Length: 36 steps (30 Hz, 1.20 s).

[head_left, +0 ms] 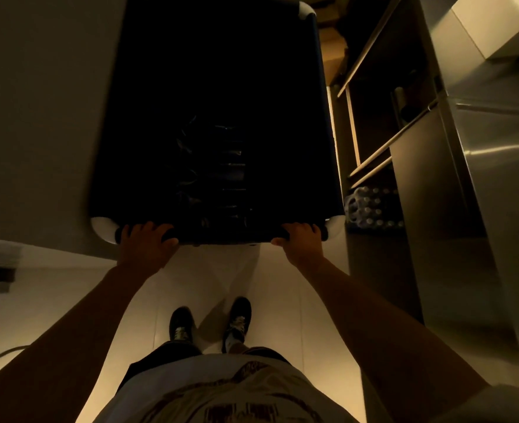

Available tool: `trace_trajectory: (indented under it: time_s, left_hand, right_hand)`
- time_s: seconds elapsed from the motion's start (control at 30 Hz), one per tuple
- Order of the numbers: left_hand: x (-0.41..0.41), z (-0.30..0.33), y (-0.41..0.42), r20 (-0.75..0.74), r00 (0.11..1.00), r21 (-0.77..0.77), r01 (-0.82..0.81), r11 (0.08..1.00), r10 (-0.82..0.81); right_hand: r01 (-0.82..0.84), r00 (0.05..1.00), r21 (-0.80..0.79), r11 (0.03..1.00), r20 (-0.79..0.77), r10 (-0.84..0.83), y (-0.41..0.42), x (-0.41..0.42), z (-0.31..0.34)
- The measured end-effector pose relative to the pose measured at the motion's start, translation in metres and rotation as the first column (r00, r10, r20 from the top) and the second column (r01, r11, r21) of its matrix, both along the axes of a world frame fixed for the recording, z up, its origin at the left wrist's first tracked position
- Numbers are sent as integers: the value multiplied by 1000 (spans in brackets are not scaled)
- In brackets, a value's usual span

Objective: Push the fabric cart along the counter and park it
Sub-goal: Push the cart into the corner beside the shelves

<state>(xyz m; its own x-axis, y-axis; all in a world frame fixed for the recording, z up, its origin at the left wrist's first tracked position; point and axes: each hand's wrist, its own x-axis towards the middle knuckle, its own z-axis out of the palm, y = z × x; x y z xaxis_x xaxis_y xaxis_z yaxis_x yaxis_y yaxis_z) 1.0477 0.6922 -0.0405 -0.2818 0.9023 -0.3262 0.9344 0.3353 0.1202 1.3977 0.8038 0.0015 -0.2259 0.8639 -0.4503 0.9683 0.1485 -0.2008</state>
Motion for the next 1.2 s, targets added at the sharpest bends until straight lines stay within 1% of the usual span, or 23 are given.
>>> trace_trajectory:
  time_s: [0.07,0.23,0.4,0.63,0.97,1.2]
  left_hand:
    - [-3,0,8,16,1000,-19,-14,1000,15]
    - [-11,1,39,33,999,-142,-38,989,43]
    - [-22,2,66,58,998,-108,-33,994,40]
    - [-39,2,117,62,997,-96,-28,995,35]
    - [-63,8,198,73,997,-81,10,997,-4]
    - [-81,9,255,80,996,-161,47,986,-34]
  right_hand:
    - [-9,1000,3,1000,5,9,7,-1,-1]
    - [-22,1000,-9,1000,6,22,30,-6,-3]
    - [-28,1000,0,1000,13,28,58,-15,-4]
    - [-14,1000,34,999,-24,15,104,-32,-4]
    - [9,1000,13,1000,0,-9,186,-63,7]
    - [68,998,-2,998,14,-68,234,-85,9]
